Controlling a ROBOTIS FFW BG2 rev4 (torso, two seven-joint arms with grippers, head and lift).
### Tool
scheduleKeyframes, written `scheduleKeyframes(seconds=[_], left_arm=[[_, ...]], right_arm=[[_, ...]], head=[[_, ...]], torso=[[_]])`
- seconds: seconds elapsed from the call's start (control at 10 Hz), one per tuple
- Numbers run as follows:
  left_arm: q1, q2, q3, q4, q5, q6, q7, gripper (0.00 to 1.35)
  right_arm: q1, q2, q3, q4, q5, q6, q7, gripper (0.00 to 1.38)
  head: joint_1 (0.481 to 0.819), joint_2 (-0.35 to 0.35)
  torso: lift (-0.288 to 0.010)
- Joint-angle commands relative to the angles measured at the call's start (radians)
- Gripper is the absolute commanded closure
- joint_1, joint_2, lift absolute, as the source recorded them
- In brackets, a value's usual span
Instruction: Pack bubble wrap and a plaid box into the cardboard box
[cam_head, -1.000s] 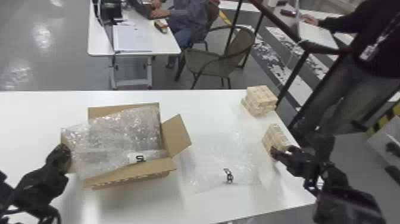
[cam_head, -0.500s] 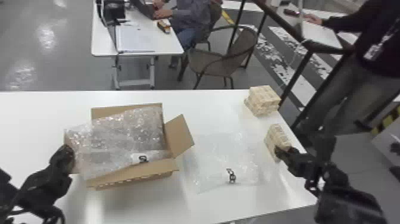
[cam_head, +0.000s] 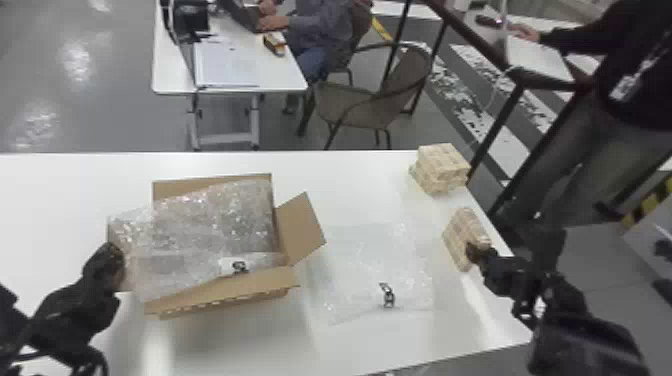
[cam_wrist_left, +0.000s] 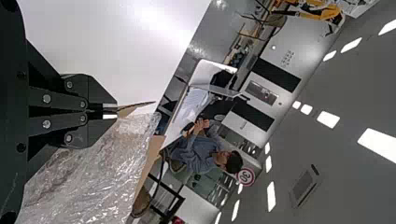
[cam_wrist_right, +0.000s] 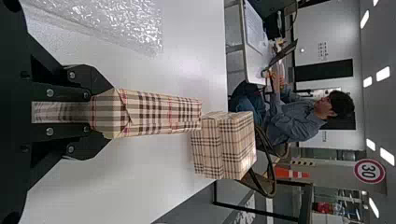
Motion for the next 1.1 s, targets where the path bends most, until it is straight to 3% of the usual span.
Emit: scheduleKeyframes(seconds=[0.0, 0.3, 0.6, 1.0], left_arm=[[0.0, 0.0, 0.0, 0.0, 0.0, 0.0, 0.0, 1.19], [0.0, 0.0, 0.0, 0.002, 0.002, 0.0, 0.0, 1.19], [-0.003, 0.0, -0.002, 0.006, 0.006, -0.001, -0.002, 1.19], [-0.008, 0.0, -0.002, 0.009, 0.011, -0.003, -0.008, 1.19]], right_arm=[[0.007, 0.0, 0.001, -0.006, -0.008, -0.002, -0.002, 1.03], [0.05, 0.025, 0.015, -0.115, -0.073, 0.014, -0.002, 1.03], [0.104, 0.058, 0.117, -0.322, -0.183, 0.095, -0.016, 1.03], [0.112, 0.054, 0.313, -0.508, -0.373, 0.218, -0.05, 1.03]], head=[[0.695, -0.242], [0.695, -0.242], [0.695, -0.214], [0.695, -0.106]], torso=[[-0.07], [-0.07], [-0.07], [-0.07]])
